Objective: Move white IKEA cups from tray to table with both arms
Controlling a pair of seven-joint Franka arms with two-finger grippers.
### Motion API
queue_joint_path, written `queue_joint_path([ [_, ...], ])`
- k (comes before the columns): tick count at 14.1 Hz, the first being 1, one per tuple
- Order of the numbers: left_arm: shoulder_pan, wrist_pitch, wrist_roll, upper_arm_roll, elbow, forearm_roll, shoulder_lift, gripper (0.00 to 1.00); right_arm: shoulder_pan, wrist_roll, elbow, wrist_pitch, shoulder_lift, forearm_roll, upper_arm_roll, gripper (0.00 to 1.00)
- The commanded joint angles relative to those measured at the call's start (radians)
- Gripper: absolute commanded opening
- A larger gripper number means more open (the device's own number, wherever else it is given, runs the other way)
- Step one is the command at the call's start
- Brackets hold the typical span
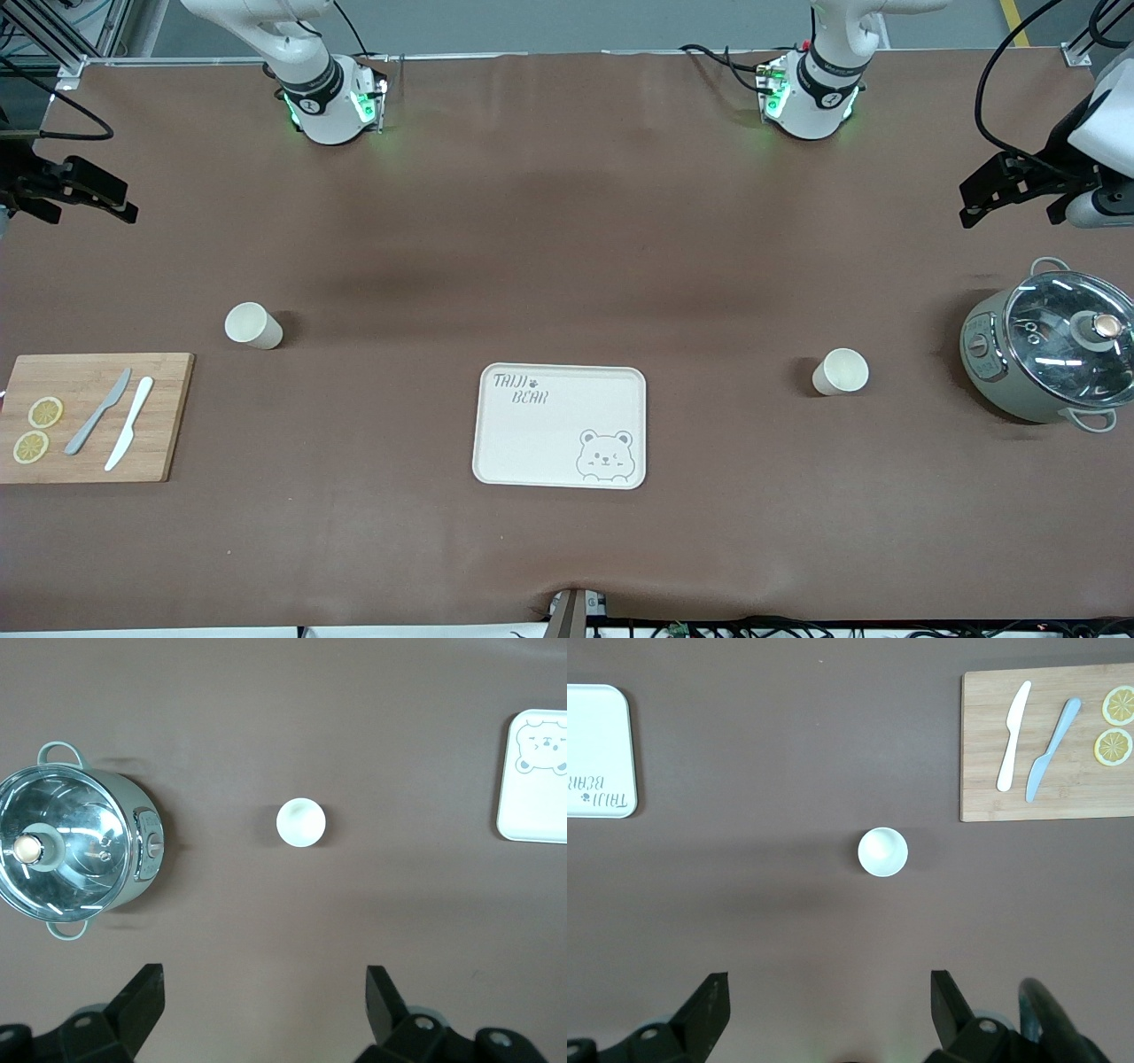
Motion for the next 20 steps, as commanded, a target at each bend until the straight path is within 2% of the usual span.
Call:
queue_joint_path([
  [1,-0.005,-0.011,0.008,0.001,0.022,0.001,0.005,1.00,-0.004,-0.008,0.018,-0.010,0.008,-0.013,0.002,1.00],
  [20,-0.011,-0.034,-0.006,-0.015,0.029,-0.004,0.012,1.00,-0.004,-0.010,0.015,-0.012,0.008,-0.013,0.003,1.00],
])
